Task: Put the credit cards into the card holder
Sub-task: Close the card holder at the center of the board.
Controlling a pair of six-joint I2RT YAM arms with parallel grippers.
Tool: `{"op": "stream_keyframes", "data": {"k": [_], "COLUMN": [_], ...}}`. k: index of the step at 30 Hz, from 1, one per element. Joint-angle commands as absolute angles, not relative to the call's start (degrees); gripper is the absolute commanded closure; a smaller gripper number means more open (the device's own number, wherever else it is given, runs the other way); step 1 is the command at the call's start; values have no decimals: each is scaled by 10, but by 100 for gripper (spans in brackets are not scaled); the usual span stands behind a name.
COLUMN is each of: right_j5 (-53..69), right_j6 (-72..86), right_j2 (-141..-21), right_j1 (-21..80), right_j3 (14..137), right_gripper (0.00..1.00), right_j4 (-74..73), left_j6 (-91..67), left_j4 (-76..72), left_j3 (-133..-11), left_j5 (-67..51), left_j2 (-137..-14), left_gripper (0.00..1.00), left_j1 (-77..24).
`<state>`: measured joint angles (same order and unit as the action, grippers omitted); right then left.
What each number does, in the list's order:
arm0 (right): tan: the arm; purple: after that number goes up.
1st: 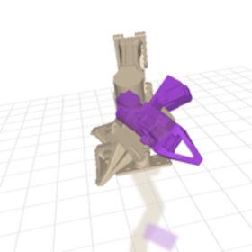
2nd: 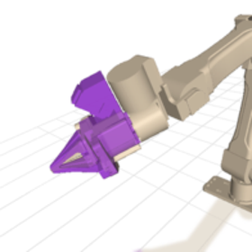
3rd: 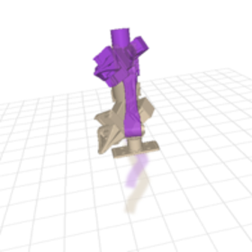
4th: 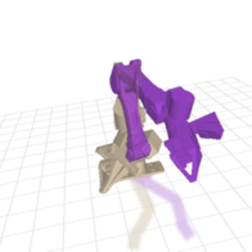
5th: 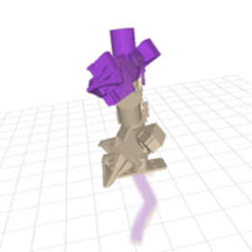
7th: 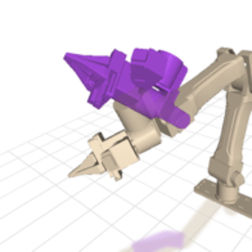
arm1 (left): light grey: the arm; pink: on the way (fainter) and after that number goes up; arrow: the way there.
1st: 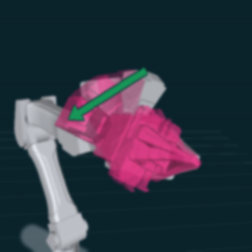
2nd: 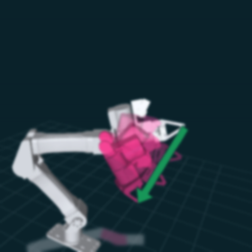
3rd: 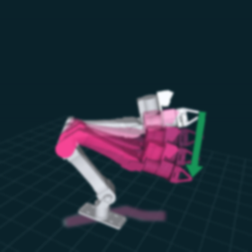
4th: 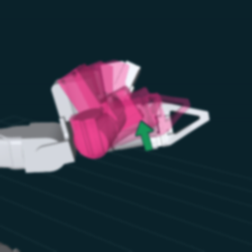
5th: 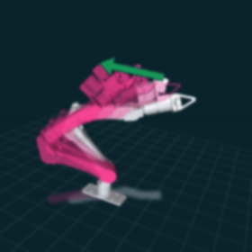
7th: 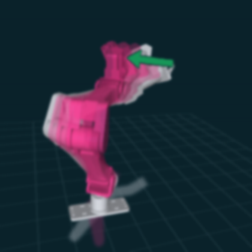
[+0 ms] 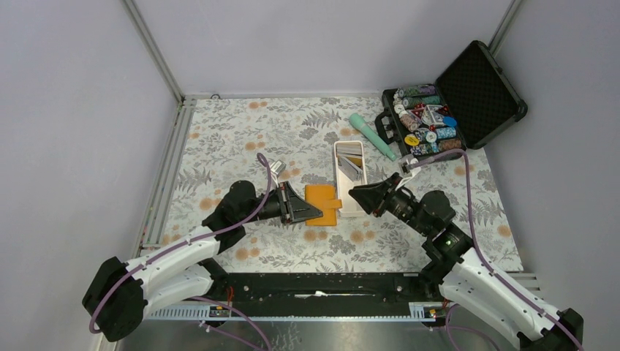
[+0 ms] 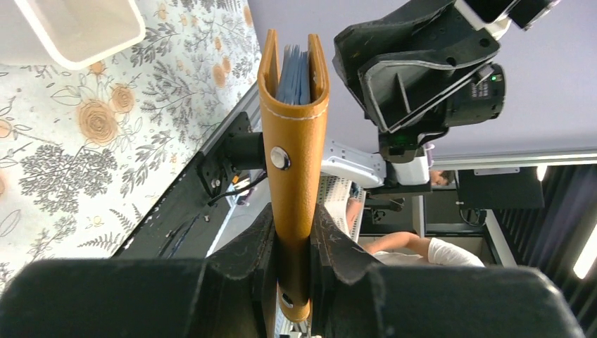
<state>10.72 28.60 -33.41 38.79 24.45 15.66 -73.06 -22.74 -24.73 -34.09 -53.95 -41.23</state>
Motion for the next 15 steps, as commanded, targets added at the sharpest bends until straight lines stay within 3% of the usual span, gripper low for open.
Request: {"op": "stream_keyframes", "data": {"k": [1,7,15], "right_j5": [164,246,228], "right_j6": [322,350,370], "right_j2": [-364,-372,-401], "right_j1": [389,389,389], "right_j3": [273,234,236], "right_gripper": [58,42,42], "right_j4": [183,279,251], "left_j6": [-702,-727,-720], "left_j4": [-242,-267,-277], "left_j3": [-270,-261,-260], "left_j5": [-332,-346,-360], "left_j2": [-530,-537,-533], "left_gripper": [100,100,100], "left_j1": [-409,-407,-406]}}
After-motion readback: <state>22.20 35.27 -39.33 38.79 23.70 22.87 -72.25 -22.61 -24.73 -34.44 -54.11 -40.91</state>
